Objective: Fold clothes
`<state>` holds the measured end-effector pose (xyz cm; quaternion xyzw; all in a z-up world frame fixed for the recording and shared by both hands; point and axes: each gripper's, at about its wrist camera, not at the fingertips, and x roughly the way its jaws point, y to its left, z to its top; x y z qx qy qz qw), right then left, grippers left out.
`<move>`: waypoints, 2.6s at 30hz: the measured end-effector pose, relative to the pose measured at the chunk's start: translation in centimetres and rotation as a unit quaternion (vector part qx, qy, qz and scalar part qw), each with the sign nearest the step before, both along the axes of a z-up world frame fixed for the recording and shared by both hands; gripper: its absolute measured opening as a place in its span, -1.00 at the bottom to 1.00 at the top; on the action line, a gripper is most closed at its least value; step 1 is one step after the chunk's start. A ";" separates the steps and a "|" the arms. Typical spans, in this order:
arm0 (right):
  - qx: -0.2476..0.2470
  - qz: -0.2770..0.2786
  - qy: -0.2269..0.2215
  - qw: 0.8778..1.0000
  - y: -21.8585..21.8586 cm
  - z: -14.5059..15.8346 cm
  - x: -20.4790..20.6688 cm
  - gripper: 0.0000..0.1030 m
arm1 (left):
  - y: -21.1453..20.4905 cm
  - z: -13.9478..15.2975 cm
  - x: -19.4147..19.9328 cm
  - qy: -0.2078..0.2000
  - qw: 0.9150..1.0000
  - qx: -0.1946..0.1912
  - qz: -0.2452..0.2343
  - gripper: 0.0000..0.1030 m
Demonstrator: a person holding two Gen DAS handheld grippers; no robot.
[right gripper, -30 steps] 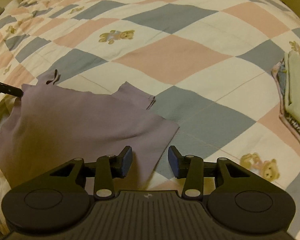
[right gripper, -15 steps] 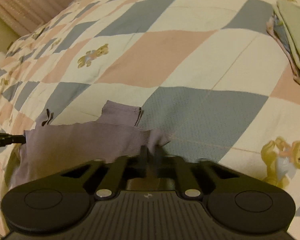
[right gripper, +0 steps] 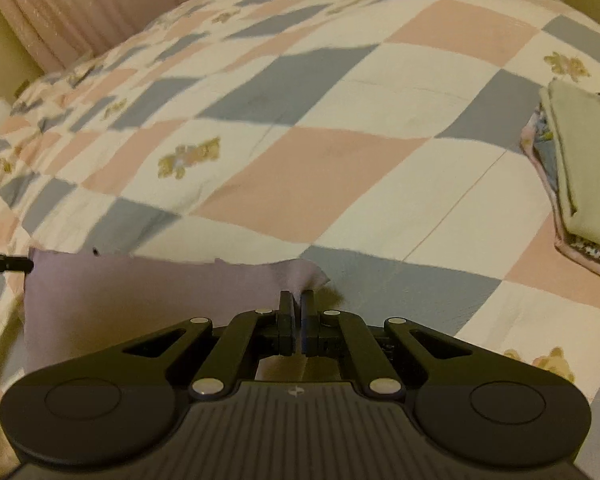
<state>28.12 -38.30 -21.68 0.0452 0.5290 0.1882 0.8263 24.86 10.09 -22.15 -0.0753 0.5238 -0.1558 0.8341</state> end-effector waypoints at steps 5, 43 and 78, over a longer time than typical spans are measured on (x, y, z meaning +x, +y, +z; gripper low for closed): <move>0.000 0.000 0.006 1.000 0.0 -1.1 0.5 -0.96 | -0.1 -1.6 0.5 0.012 1.000 0.006 0.003 -1.00; -0.100 0.221 0.057 0.968 8.9 -1.8 -14.0 -0.45 | -3.1 -3.3 -15.8 0.124 0.992 0.017 0.002 -0.66; -0.087 0.541 -0.019 0.837 26.8 1.4 4.1 -0.01 | -5.3 -6.6 -23.5 0.108 0.858 -0.248 0.437 -0.48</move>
